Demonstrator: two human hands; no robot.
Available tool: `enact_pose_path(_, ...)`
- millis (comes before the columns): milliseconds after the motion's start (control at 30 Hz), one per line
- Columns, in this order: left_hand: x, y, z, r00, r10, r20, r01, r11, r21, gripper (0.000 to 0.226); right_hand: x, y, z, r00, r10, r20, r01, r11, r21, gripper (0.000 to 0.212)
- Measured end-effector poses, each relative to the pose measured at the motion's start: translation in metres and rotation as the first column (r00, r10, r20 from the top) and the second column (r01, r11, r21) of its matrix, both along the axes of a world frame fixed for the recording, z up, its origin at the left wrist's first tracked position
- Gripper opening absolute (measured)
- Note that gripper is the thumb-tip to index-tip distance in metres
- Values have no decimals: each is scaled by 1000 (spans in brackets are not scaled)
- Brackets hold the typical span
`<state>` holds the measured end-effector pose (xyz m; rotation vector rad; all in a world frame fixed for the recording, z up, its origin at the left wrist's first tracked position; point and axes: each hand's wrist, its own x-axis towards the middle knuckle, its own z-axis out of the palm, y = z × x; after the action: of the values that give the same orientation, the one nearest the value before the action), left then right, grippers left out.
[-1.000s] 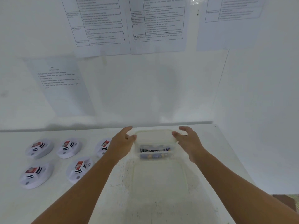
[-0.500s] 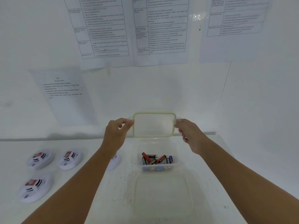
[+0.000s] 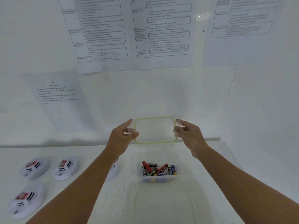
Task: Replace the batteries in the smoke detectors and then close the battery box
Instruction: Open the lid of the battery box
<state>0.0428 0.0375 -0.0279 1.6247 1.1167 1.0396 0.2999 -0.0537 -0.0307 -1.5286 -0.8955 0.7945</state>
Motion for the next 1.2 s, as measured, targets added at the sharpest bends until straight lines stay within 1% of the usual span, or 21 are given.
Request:
enact_pose_path(133,6,12,-15,989,71,-132,-55,991,125,64,9,15,-15,997,36,69,-36,999,-1,44)
enact_pose_path(233,11,18,-28,982,101,-162,-74,983,165,61,12,23,-27,991,59,116,-58,998,-14,45)
enact_pose_path(333,14,26,-43,972,84,-219,-56,990,130,61,16,28,-41,983,74,170,-61,995,-78,43)
enact_pose_path(467,15,39,-65,945,27,-327,-23,1000,16,64,20,32,-64,971,106,213,-63,978,-198,46)
enact_pose_path(567,15,41,-77,930,-15,-368,-9,998,-64,68,21,31,-73,951,132,278,-49,957,-286,49)
enact_pose_path(634,16,39,-82,920,-38,-391,-2,995,-101,66,22,31,-78,930,156,333,-33,938,-346,51)
enact_pose_path(700,17,38,-85,885,-42,-463,-8,994,-107,63,23,31,-83,901,189,391,-11,910,-415,51)
enact_pose_path(800,17,39,-88,836,-31,-548,-24,995,-92,63,23,32,-84,882,212,421,16,880,-475,54)
enact_pose_path(934,16,36,-86,806,-17,-592,-29,997,-68,65,20,27,-81,874,217,436,17,881,-473,59)
enact_pose_path(1034,12,28,-77,810,37,-585,-62,998,-23,62,17,16,-74,887,178,426,16,911,-413,55)
enact_pose_path(1100,7,18,-70,823,101,-558,-112,994,16,54,14,5,-69,902,124,414,35,934,-355,48)
enact_pose_path(1201,-4,-9,-61,842,160,-515,-169,985,30,38,10,-14,-67,950,38,309,60,951,-302,41)
